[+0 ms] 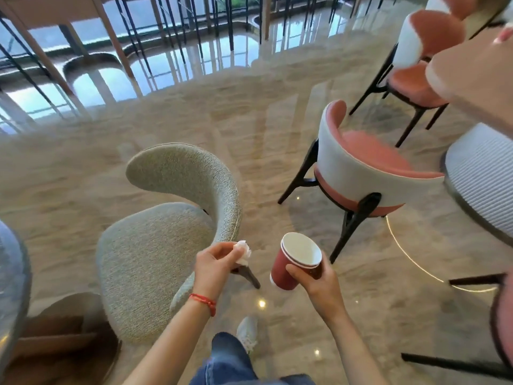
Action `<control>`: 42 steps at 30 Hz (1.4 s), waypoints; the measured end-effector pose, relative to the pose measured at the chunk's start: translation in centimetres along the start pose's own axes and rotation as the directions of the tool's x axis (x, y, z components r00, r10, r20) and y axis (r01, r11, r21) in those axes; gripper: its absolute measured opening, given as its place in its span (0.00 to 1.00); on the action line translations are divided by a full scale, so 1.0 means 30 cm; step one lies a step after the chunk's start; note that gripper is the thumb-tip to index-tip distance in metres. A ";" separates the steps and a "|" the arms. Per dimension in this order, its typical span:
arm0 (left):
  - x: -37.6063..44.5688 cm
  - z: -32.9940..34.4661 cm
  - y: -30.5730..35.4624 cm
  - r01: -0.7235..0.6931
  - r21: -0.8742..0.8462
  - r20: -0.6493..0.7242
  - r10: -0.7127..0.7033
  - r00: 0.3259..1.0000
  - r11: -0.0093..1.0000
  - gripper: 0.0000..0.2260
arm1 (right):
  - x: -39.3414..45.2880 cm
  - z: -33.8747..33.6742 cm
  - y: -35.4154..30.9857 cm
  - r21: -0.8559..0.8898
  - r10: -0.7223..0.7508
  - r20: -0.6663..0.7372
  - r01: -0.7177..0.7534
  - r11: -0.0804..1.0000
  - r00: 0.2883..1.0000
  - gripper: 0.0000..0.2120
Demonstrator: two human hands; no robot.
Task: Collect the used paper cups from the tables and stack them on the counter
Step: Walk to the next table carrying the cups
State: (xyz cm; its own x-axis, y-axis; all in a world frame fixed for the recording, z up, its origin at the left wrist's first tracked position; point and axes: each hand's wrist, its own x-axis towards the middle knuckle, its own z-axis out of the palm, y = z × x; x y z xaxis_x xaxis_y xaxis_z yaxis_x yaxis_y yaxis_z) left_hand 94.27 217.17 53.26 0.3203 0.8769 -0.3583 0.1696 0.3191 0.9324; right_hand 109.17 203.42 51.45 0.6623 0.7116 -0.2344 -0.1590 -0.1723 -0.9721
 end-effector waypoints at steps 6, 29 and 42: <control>0.227 0.226 0.111 0.010 0.050 0.182 -0.019 0.983 0.999 0.03 | 0.166 -0.111 -0.061 0.021 0.001 -0.173 0.002 1.000 0.985 0.26; 0.702 1.123 0.334 0.013 -0.010 0.109 -0.012 0.994 1.000 0.04 | 1.058 -0.763 -0.282 -0.038 -0.010 -0.123 0.006 0.999 0.992 0.28; 1.162 0.939 0.455 0.019 -0.151 -0.206 -0.050 0.977 0.988 0.02 | 1.630 -0.378 -0.375 -0.078 0.030 0.258 -0.010 0.997 0.966 0.25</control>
State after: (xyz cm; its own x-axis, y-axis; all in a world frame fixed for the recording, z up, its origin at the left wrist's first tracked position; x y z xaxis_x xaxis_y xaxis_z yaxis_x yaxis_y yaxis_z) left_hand 134.00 241.96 52.18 0.1128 0.9151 -0.3871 0.0332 0.3859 0.9219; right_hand 151.63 232.42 50.93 0.4462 0.8576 -0.2559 -0.1084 -0.2321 -0.9666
